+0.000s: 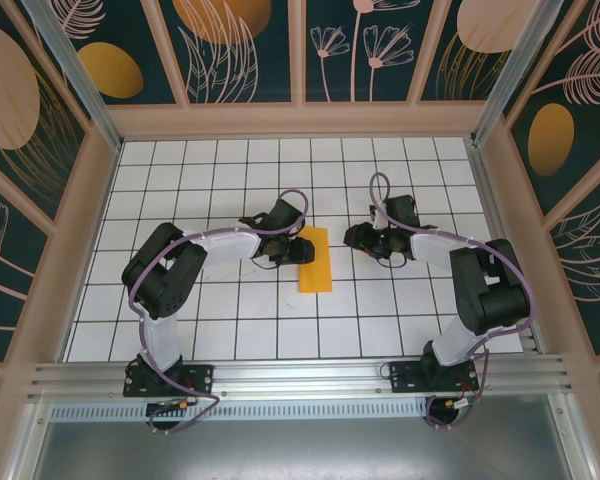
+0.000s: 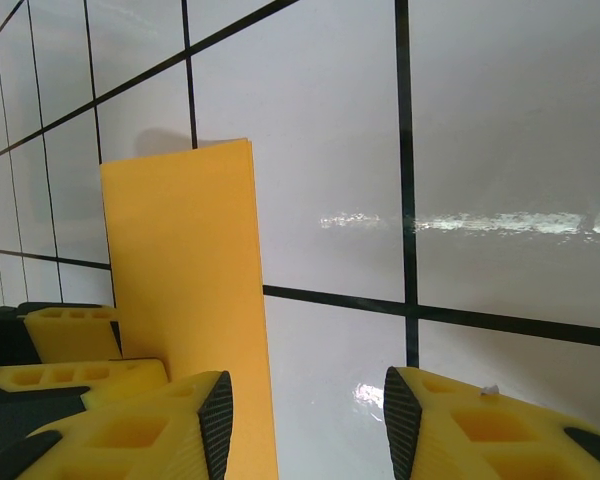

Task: Fold a paper plane with a square sheet of paper (fold left side to right side)
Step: First fold in half a square sheet of paper at the center of the table.

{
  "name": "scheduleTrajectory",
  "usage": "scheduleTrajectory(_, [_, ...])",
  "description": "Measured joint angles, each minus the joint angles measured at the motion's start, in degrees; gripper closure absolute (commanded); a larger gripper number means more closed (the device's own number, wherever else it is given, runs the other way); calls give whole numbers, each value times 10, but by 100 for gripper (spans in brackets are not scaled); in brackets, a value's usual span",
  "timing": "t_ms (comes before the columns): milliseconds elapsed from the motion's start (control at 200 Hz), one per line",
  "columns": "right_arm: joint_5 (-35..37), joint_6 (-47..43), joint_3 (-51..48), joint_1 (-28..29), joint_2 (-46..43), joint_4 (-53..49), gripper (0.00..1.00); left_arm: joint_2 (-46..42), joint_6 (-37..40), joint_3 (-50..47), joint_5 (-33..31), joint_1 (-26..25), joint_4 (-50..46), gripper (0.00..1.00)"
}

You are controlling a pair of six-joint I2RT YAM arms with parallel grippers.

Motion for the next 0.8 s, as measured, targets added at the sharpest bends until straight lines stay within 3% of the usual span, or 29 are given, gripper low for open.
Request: scheduleTrajectory(801, [-13,0,0,11,0,1,53,1,6,1,0,0,-2,51])
